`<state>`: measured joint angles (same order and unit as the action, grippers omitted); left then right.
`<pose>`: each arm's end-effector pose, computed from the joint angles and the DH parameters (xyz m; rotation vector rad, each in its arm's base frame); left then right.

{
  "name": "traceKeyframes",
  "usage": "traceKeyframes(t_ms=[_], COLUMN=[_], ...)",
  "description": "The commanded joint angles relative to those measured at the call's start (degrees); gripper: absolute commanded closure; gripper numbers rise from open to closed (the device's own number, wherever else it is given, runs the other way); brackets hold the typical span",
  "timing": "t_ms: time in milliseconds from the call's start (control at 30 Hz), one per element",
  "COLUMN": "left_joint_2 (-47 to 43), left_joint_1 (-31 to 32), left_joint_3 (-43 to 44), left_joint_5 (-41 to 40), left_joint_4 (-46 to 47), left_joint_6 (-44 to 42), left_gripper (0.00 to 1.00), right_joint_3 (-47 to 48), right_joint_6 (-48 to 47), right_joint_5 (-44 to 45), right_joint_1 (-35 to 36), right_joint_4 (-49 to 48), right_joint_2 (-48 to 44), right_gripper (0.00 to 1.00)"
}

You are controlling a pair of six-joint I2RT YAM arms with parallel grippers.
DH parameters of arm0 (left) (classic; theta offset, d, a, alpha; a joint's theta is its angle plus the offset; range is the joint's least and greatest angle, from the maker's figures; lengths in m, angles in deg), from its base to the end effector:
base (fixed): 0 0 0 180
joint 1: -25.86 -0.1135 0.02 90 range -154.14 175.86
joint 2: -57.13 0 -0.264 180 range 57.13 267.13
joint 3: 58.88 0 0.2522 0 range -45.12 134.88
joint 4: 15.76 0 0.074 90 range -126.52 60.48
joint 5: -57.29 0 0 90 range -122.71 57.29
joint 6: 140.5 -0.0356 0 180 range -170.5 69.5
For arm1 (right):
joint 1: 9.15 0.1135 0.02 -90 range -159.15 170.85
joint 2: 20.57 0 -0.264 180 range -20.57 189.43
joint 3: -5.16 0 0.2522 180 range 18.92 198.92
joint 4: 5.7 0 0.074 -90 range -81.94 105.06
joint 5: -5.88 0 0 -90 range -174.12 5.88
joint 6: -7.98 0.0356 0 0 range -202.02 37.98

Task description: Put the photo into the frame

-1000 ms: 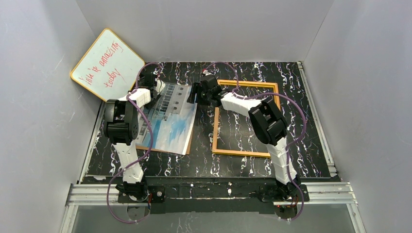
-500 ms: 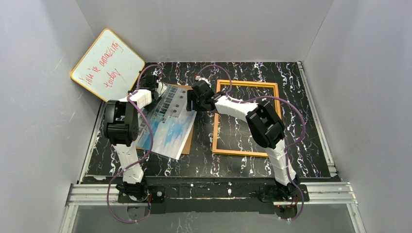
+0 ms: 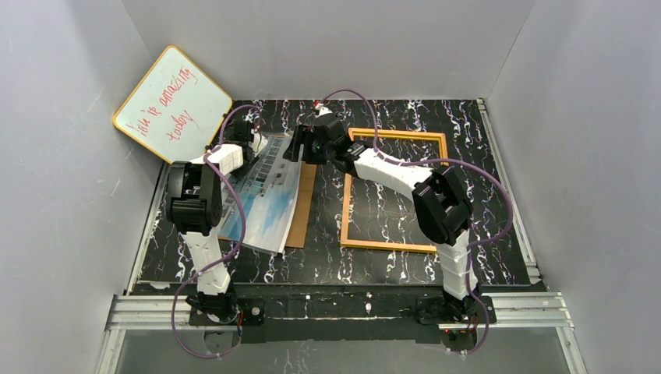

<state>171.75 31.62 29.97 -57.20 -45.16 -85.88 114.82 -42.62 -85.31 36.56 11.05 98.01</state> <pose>0.4172 -0.0273 0.1565 0.7374 2.4618 0.7435 0.3446 0.3543 0.2588 -0.1327 2.1512 0.9331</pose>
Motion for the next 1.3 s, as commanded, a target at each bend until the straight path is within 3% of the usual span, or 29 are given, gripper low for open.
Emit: traceKeyframes(t_ms=[0,167,667,1000,1267], left_joint_2=[5.05,4.84,4.97,4.98,5.2], left_joint_1=[0.39,0.39,0.37,0.39,0.39], left_joint_3=[-5.16,-4.63,-4.29,-4.34,-4.25], left_joint_5=[12.25,12.99,13.23,13.33,13.5], left_joint_4=[-12.58,-13.05,-13.56,-13.59,-13.67], left_joint_6=[3.12,3.53,3.82,3.85,4.0], left_gripper=[0.51,0.52,0.53,0.53,0.54], right_joint_3=[-3.94,-9.05,-12.0,-8.81,1.33], right_joint_6=[6.98,15.5,18.35,13.99,6.19], right_joint_5=[-7.87,-14.61,-13.0,-8.26,-2.32], right_joint_1=[-1.19,-4.11,-4.75,-3.36,0.82], right_joint_4=[-10.1,-20.01,-22.03,-13.53,-3.22], right_joint_2=[-3.04,-3.28,-5.82,-6.79,-3.56], right_gripper=[0.25,0.25,0.31,0.34,0.34])
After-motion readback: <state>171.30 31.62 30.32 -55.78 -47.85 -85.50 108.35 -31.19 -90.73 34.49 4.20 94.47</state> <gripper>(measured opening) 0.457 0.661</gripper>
